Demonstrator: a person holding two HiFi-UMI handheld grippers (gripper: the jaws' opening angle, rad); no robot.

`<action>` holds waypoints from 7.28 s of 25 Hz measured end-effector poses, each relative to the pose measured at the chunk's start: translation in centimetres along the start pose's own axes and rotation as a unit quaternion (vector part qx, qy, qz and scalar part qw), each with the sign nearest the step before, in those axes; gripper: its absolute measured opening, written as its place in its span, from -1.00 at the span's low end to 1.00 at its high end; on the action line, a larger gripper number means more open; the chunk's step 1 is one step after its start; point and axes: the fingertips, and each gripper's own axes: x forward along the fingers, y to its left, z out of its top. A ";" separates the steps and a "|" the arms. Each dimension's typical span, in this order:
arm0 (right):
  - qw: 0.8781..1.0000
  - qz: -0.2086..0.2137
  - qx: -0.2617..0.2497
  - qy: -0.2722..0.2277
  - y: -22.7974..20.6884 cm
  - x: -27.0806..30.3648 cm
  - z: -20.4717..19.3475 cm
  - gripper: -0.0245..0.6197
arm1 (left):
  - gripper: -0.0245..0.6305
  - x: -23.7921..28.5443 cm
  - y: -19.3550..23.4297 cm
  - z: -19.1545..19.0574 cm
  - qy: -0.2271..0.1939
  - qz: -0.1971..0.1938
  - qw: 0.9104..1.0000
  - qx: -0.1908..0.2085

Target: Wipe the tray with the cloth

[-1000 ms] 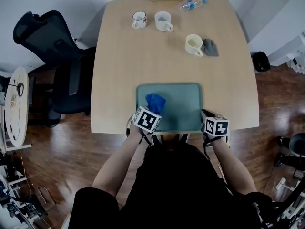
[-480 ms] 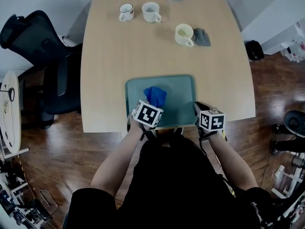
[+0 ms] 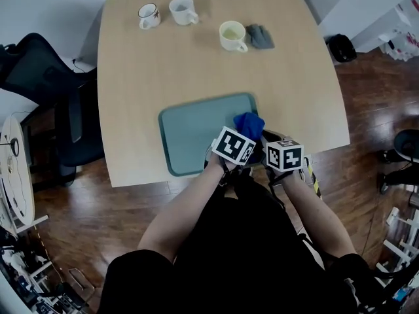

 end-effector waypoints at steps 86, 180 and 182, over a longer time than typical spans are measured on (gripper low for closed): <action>0.994 0.038 0.051 0.087 1.1 -3.5 -4.9 -0.87 | -0.39 -5.3 3.8 -9.8 0.072 0.110 0.983 0.130; 0.994 0.017 0.057 0.088 0.4 -2.9 -5.6 -0.87 | -0.41 -8.1 17.4 -0.5 0.224 0.234 0.805 0.497; 0.994 0.016 0.054 0.089 0.3 -2.9 -5.5 -0.87 | -0.42 -8.0 16.7 -1.4 0.214 0.244 0.798 0.508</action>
